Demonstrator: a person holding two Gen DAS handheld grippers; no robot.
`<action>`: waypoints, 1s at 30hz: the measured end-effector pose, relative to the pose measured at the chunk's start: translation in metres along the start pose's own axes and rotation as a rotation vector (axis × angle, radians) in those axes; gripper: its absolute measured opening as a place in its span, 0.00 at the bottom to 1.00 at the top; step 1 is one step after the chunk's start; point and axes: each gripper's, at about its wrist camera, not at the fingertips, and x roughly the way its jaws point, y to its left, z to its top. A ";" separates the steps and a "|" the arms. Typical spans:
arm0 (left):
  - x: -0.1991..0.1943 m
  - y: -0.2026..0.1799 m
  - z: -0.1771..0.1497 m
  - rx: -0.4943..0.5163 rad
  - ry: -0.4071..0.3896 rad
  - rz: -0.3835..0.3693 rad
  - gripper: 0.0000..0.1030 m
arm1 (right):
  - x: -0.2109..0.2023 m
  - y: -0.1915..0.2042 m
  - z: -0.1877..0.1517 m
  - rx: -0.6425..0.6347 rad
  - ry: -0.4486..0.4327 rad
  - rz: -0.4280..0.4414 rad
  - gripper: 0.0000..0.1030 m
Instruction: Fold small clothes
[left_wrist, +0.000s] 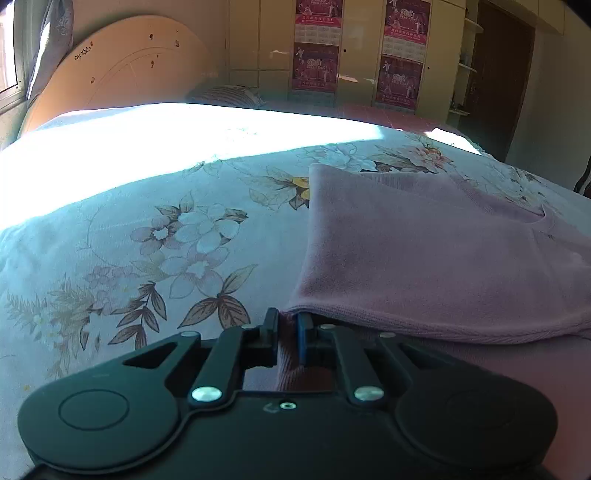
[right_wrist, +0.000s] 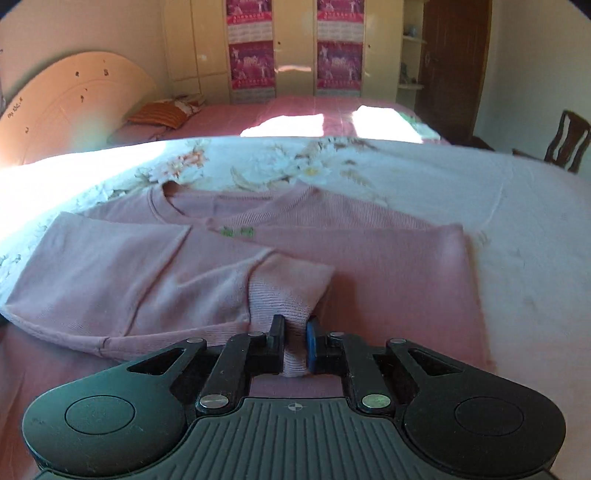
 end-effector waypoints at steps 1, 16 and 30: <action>-0.004 0.001 0.001 0.005 0.007 -0.003 0.18 | -0.003 -0.007 -0.002 0.035 -0.008 0.014 0.11; -0.002 -0.028 0.049 0.020 -0.054 -0.093 0.24 | 0.025 -0.019 0.030 0.167 0.012 0.100 0.42; 0.048 -0.043 0.068 0.024 -0.022 -0.074 0.29 | 0.025 -0.024 0.032 0.125 -0.042 0.107 0.79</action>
